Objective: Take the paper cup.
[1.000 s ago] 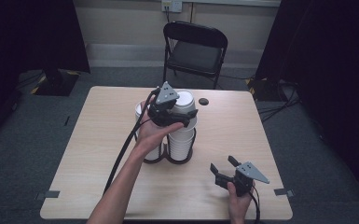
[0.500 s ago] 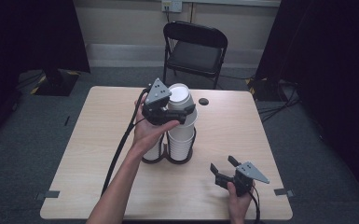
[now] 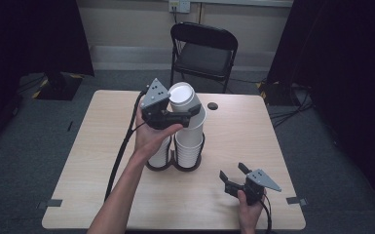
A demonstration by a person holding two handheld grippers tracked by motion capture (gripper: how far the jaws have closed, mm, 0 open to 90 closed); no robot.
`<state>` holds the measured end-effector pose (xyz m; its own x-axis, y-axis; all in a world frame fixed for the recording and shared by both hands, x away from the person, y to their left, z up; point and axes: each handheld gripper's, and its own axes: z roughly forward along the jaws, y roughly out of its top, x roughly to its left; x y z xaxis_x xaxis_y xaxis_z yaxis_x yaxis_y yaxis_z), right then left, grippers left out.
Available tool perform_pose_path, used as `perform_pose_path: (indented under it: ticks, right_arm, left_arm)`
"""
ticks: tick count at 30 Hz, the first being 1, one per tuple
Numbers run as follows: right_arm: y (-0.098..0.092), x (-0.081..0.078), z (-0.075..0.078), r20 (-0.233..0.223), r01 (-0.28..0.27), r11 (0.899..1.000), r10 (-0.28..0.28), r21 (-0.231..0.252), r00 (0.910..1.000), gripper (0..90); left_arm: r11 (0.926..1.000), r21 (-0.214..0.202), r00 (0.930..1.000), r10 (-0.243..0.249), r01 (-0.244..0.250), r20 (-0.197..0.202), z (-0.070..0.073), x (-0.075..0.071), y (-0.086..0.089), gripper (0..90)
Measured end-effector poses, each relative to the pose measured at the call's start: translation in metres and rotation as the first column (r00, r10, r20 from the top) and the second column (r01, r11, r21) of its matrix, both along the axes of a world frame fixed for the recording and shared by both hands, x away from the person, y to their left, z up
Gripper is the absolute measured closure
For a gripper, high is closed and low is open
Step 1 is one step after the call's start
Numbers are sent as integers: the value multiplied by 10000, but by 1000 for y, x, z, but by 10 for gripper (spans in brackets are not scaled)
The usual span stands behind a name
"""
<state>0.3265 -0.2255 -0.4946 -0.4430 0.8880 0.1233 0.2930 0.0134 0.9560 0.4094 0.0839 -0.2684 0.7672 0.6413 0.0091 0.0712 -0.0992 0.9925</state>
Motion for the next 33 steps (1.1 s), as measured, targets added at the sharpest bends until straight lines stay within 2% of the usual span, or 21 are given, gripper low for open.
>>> perform_pose_path:
  ticks: [3, 10, 12, 13, 16, 23, 26, 29, 33]
  right_arm:
    - [0, 0, 0, -4, 2, 10000, -2, -12, 10000, 166]
    - [0, 0, 0, -10, 32, 10000, -32, -17, 10000, 166]
    - [1, 0, 0, -33, 27, 10000, -27, -83, 10000, 166]
    - [1, 0, 0, -47, 17, 9999, -17, -124, 10000, 166]
    - [1, 0, 0, -46, 25, 9999, -26, -110, 10000, 166]
    - [1, 0, 0, -49, 41, 9999, -41, -104, 10000, 166]
    - [1, 0, 0, -49, 38, 10000, -38, -88, 10000, 166]
    - [1, 0, 0, -30, 32, 10000, -33, -94, 10000, 166]
    - [1, 0, 0, 7, 42, 9999, -42, -92, 10000, 166]
  left_arm:
    - [10000, -66, 9998, 60, -61, -178, 2, -4, 5, 197]
    - [9991, -370, 9997, -228, 224, -122, 2, -16, 15, 198]
    - [9993, -311, 9997, -232, 230, -48, 0, -20, 17, 198]
    - [9995, -290, 9999, -100, 96, -109, -2, -25, 19, 198]
    - [9993, -367, 9997, -129, 122, -186, -5, -29, 22, 198]
    - [9985, -349, 9987, -440, 431, -256, -11, -42, 24, 198]
    - [9973, -507, 9980, -548, 531, -329, -16, -48, 27, 198]
    - [9977, -418, 9979, -550, 535, -349, -24, -59, 28, 198]
    - [9977, -316, 9973, -620, 607, -401, -31, -64, 28, 197]
